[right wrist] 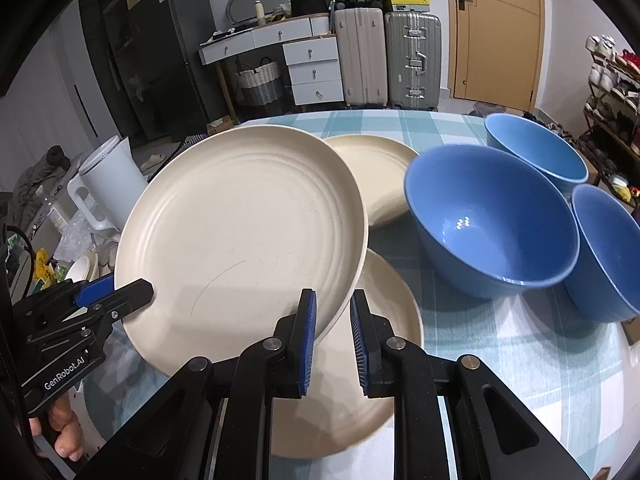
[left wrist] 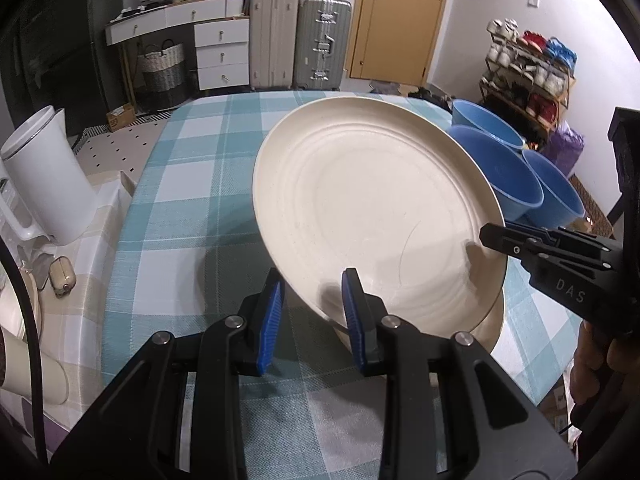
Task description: Organize plates and bowls
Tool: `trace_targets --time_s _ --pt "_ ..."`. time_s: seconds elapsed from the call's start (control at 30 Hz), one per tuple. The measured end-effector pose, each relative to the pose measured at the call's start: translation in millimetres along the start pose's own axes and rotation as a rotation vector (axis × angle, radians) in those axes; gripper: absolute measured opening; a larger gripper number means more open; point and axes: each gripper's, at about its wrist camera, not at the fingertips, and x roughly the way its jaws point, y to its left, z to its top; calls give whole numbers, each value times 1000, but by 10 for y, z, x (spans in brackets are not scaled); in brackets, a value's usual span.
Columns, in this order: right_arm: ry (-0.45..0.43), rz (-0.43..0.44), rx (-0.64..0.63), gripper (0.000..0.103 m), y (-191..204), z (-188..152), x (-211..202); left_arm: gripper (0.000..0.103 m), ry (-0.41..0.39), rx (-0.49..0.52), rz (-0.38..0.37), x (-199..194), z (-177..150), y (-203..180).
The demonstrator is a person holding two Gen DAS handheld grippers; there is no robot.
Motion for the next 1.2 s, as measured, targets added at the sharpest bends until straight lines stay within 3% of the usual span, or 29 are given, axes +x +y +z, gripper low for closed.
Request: trace_targets --time_s 0.63,1.2 --pt "53 -19 47 18 -243 -289 -27 26 118 128 1 379 -153 -261" --pt "89 -40 60 18 -337 -434 35 27 168 200 3 527 -255 -394"
